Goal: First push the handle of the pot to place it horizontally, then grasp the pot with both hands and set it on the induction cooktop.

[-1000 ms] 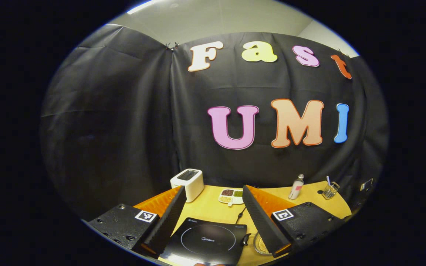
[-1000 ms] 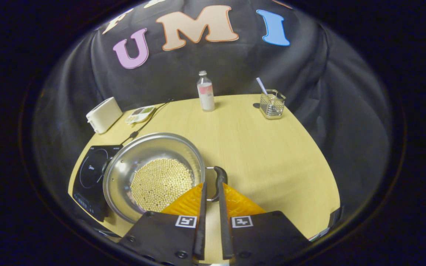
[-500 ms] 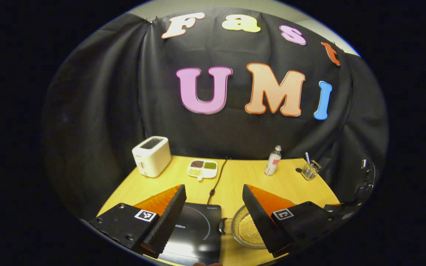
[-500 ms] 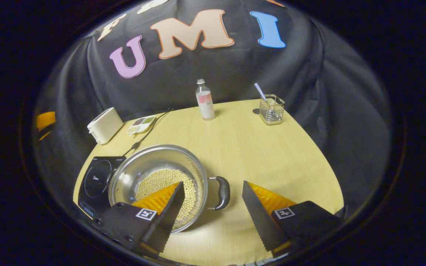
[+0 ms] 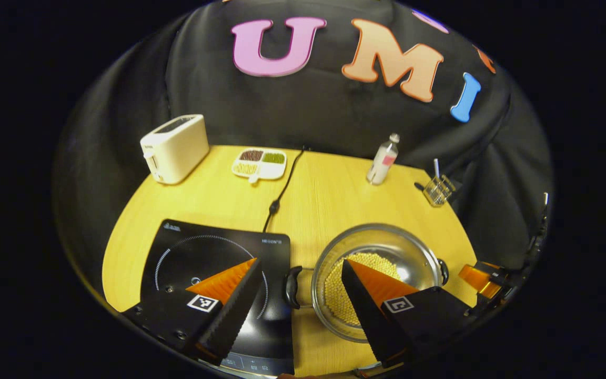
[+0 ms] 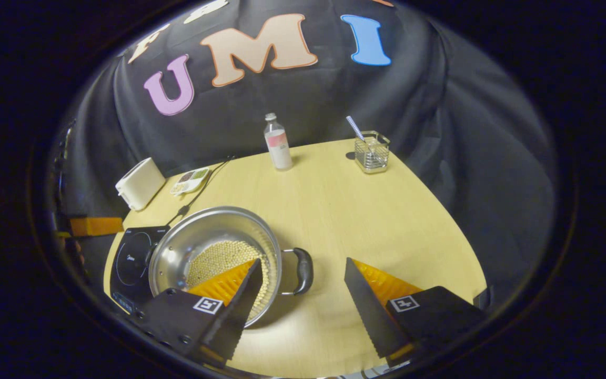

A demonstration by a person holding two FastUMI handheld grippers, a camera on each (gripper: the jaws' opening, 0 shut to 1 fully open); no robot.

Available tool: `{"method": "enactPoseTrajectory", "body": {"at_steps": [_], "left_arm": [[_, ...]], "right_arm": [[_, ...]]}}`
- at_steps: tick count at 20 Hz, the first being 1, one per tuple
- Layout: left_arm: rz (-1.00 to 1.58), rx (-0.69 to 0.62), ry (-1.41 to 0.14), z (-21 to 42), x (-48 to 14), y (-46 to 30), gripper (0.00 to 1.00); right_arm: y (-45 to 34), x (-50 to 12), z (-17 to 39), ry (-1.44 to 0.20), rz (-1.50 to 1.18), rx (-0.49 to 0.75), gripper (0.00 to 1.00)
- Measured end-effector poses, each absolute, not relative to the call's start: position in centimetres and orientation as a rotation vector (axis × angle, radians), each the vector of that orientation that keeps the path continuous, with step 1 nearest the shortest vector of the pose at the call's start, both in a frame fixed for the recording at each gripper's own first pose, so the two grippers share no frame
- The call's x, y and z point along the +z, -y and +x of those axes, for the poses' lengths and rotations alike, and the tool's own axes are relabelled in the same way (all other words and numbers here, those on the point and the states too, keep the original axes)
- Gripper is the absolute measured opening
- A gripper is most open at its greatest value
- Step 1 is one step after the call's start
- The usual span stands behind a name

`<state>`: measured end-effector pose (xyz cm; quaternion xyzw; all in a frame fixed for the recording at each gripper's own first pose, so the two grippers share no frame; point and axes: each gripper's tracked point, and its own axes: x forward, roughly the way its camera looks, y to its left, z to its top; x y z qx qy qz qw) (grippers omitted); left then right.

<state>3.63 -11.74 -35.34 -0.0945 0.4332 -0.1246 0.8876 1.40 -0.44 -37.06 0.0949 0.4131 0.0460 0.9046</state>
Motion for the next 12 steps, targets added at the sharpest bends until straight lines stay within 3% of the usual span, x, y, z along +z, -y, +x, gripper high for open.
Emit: {"method": "enactPoseTrajectory", "body": {"at_steps": [12], "left_arm": [[-0.184, -0.283, -1.087, 2.7, -41.7, 13.7, 0.98]], "right_arm": [[2.8, -37.7, -0.2, -0.865, 0.214, 0.026, 0.99]]}}
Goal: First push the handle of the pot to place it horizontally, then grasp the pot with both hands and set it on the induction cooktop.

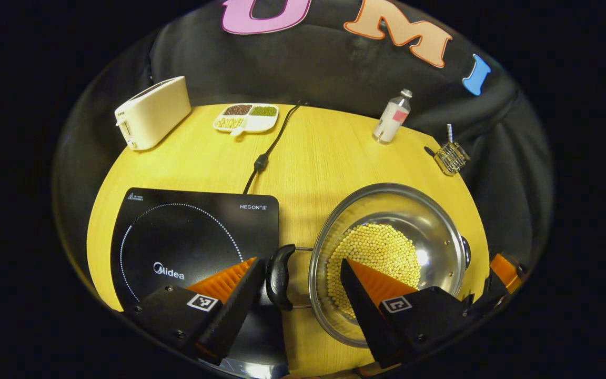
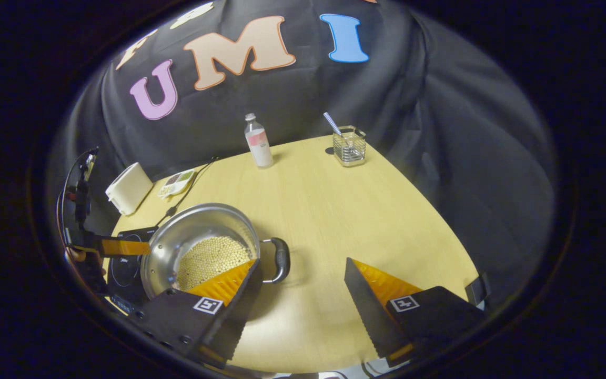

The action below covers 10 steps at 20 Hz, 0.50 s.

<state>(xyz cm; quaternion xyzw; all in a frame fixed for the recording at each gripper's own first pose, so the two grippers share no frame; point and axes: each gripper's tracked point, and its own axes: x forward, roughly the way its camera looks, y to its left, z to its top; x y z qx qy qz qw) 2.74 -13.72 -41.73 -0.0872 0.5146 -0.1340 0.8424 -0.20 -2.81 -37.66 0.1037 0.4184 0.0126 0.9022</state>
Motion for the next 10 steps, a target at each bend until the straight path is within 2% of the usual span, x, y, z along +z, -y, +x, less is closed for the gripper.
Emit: {"method": "enactPoseTrajectory", "body": {"at_steps": [3, 4, 5, 7, 8, 9, 10], "left_arm": [[-0.143, -0.263, -1.116, 2.5, -42.6, 13.3, 0.96], [-0.130, -0.259, -1.124, 2.5, -42.8, 13.3, 0.96], [-0.122, -0.254, -1.130, 2.4, -43.1, 13.3, 0.95], [-0.101, -0.230, -1.154, 2.0, -43.6, 13.0, 0.88], [-0.092, -0.230, -1.143, 2.3, -43.6, 12.9, 0.83], [-0.087, -0.230, -1.145, 2.3, -43.6, 13.1, 0.79], [-0.071, -0.222, -1.152, 2.3, -43.7, 12.9, 0.77]], "right_arm": [[2.2, -38.1, 0.3, -0.873, 0.217, 0.036, 0.99], [1.9, -38.3, 0.6, -0.877, 0.215, 0.042, 0.95], [1.7, -38.5, 0.9, -0.883, 0.212, 0.047, 0.99], [1.4, -39.1, 1.2, -0.898, 0.200, 0.049, 0.94], [1.1, -39.3, 1.3, -0.907, 0.201, 0.055, 0.99], [0.8, -39.6, 1.4, -0.916, 0.203, 0.062, 0.94], [0.4, -39.9, 1.4, -0.926, 0.205, 0.070, 0.94]]}}
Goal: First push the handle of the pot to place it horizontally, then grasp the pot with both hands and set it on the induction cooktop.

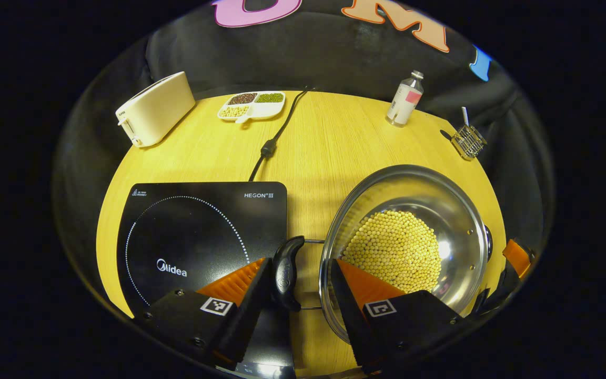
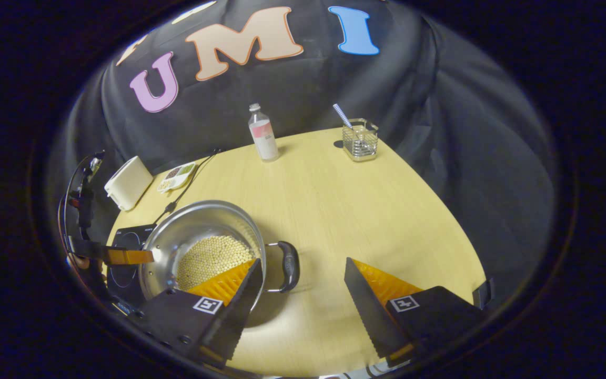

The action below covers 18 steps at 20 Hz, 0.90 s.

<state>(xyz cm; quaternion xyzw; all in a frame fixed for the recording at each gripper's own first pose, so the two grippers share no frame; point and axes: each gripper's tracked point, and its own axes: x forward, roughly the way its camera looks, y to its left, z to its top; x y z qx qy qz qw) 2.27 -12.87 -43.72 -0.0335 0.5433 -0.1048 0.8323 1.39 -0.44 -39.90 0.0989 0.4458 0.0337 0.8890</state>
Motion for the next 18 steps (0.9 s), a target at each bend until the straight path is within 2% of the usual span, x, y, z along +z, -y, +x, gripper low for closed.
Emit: {"method": "enactPoseTrajectory", "body": {"at_steps": [2, 3, 4, 5, 6, 7, 8, 9, 10, 11, 12, 13, 14, 15, 16, 18], "left_arm": [[-0.056, -0.220, -1.153, 2.3, -43.9, 12.9, 0.73], [-0.049, -0.223, -1.156, 2.2, -43.7, 12.8, 0.73], [-0.043, -0.225, -1.156, 2.3, -43.7, 12.9, 0.70], [-0.041, -0.227, -1.157, 2.3, -43.8, 12.8, 0.70], [-0.044, -0.227, -1.156, 2.3, -43.7, 12.8, 0.69], [-0.045, -0.227, -1.157, 2.3, -43.7, 12.8, 0.69], [-0.045, -0.226, -1.157, 2.3, -43.7, 12.8, 0.68], [-0.045, -0.224, -1.158, 2.3, -43.8, 12.8, 0.68], [-0.045, -0.222, -1.160, 2.3, -43.7, 12.9, 0.70], [-0.044, -0.223, -1.160, 2.2, -43.8, 12.8, 0.70], [-0.044, -0.223, -1.160, 2.3, -43.7, 12.8, 0.68], [-0.045, -0.221, -1.160, 2.2, -43.7, 12.8, 0.68], [-0.045, -0.220, -1.161, 2.1, -43.7, 12.8, 0.70], [-0.043, -0.219, -1.162, 2.2, -43.7, 12.7, 0.70], [-0.043, -0.218, -1.163, 2.2, -43.7, 12.7, 0.70], [-0.043, -0.218, -1.163, 2.2, -43.7, 12.7, 0.68]], "right_arm": [[0.0, -40.4, 1.6, -0.939, 0.203, 0.083, 0.99], [-0.3, -40.7, 1.7, -0.947, 0.203, 0.090, 0.95], [-0.6, -40.9, 1.8, -0.952, 0.203, 0.098, 0.99], [-0.9, -41.1, 2.0, -0.959, 0.201, 0.106, 0.99], [-1.1, -41.4, 2.1, -0.964, 0.199, 0.114, 0.95], [-1.4, -41.7, 2.3, -0.972, 0.195, 0.124, 0.99], [-1.7, -41.9, 2.4, -0.979, 0.190, 0.131, 0.95], [-1.9, -42.3, 2.4, -0.989, 0.184, 0.140, 0.99], [-2.1, -42.6, 2.6, -0.998, 0.177, 0.149, 0.99], [-2.3, -42.9, 2.7, -1.008, 0.173, 0.156, 0.95], [-2.5, -43.4, 2.7, -1.022, 0.169, 0.161, 0.95], [-2.6, -43.8, 2.8, -1.034, 0.166, 0.166, 0.99], [-2.9, -44.0, 2.9, -1.043, 0.166, 0.172, 0.95], [-3.0, -44.3, 2.9, -1.051, 0.164, 0.176, 0.99], [-3.1, -44.7, 3.0, -1.060, 0.161, 0.180, 0.95], [-3.3, -45.3, 3.1, -1.078, 0.151, 0.187, 0.99]]}}
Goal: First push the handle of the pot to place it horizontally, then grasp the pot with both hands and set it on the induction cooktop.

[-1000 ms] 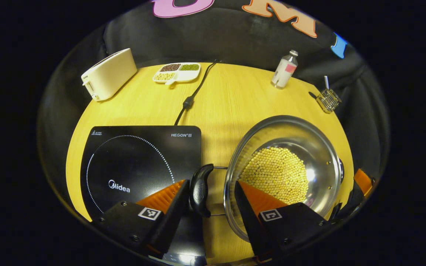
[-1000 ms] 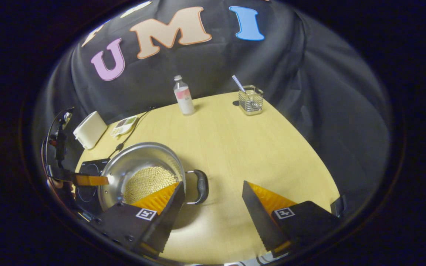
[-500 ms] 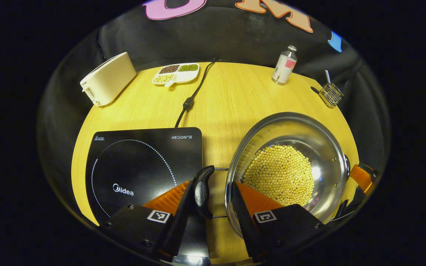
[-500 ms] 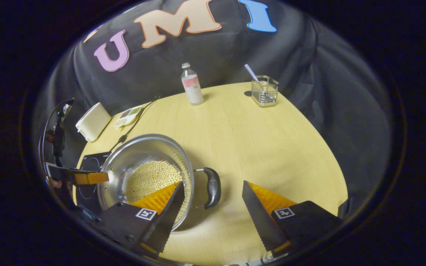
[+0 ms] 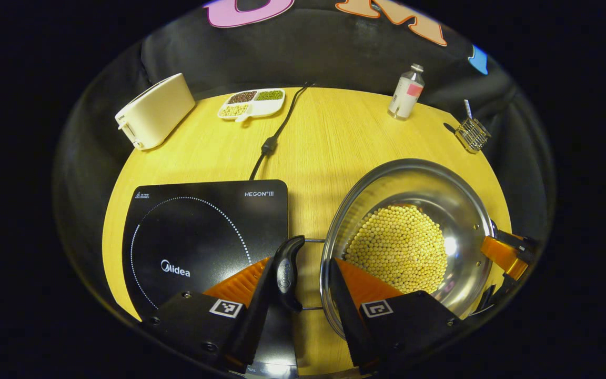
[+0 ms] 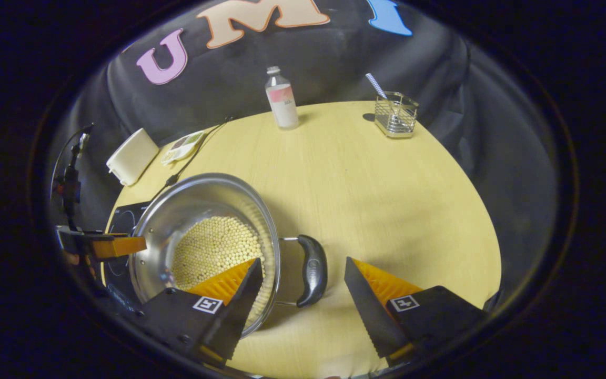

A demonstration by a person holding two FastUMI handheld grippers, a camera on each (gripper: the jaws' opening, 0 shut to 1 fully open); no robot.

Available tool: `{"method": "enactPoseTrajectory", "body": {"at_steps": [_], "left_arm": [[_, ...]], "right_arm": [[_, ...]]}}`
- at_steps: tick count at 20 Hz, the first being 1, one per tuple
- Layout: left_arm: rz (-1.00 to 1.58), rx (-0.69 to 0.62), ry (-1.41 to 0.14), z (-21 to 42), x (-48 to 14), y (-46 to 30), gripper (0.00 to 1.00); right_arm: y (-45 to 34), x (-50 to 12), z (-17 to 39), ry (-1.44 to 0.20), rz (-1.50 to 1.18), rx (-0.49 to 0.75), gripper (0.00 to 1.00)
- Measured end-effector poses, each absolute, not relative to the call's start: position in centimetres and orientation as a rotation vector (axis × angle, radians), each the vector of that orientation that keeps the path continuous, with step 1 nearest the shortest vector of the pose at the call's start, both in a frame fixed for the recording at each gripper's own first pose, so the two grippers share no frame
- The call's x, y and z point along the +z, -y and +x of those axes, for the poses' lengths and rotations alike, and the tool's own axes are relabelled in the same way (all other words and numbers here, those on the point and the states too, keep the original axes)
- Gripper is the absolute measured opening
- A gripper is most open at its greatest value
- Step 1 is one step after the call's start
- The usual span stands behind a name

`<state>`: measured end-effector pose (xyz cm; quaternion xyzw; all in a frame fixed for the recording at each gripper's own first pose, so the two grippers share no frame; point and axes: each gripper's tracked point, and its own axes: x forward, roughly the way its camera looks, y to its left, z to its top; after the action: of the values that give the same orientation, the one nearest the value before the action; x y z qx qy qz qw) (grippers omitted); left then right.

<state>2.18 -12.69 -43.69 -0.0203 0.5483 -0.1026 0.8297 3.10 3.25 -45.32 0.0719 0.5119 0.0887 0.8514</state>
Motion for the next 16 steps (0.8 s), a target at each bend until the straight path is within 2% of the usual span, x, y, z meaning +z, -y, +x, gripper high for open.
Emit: {"method": "enactPoseTrajectory", "body": {"at_steps": [1, 2, 3, 5, 6, 7, 8, 9, 10, 11, 14, 15, 16], "left_arm": [[-0.043, -0.217, -1.163, 2.1, -43.7, 12.7, 0.68], [-0.043, -0.216, -1.164, 2.1, -43.7, 12.7, 0.70], [-0.043, -0.215, -1.164, 2.1, -43.7, 12.7, 0.68], [-0.043, -0.213, -1.165, 2.1, -43.7, 12.7, 0.70], [-0.042, -0.212, -1.165, 2.1, -43.8, 12.7, 0.70], [-0.041, -0.211, -1.166, 2.1, -43.7, 12.6, 0.68], [-0.040, -0.210, -1.166, 2.0, -43.7, 12.6, 0.68], [-0.040, -0.209, -1.166, 2.1, -43.7, 12.7, 0.68], [-0.039, -0.208, -1.166, 2.0, -43.7, 12.6, 0.68], [-0.040, -0.205, -1.167, 2.1, -43.7, 12.6, 0.68], [-0.042, -0.197, -1.165, 2.0, -43.7, 12.6, 0.70], [-0.046, -0.194, -1.171, 1.9, -43.7, 12.7, 0.67], [-0.050, -0.191, -1.172, 1.8, -43.7, 12.7, 0.66]], "right_arm": [[-3.4, -45.6, 3.2, -1.087, 0.148, 0.189, 0.99], [-3.5, -46.0, 3.2, -1.096, 0.147, 0.193, 0.94], [-3.6, -46.2, 3.2, -1.106, 0.149, 0.196, 0.99], [-3.8, -46.7, 3.2, -1.125, 0.156, 0.197, 0.95], [-3.6, -47.0, 3.2, -1.133, 0.153, 0.191, 0.99], [-3.7, -47.1, 3.3, -1.136, 0.156, 0.191, 0.89], [-3.9, -47.0, 3.2, -1.140, 0.167, 0.196, 0.84], [-4.1, -47.0, 3.3, -1.140, 0.176, 0.204, 0.73], [-4.2, -47.0, 3.3, -1.142, 0.176, 0.206, 0.70], [-4.2, -47.1, 3.4, -1.141, 0.173, 0.208, 0.60], [-4.2, -46.6, 3.3, -1.146, 0.195, 0.213, 0.61], [-4.2, -46.7, 3.3, -1.152, 0.199, 0.216, 0.55], [-4.2, -46.9, 3.2, -1.149, 0.196, 0.221, 0.55]]}}
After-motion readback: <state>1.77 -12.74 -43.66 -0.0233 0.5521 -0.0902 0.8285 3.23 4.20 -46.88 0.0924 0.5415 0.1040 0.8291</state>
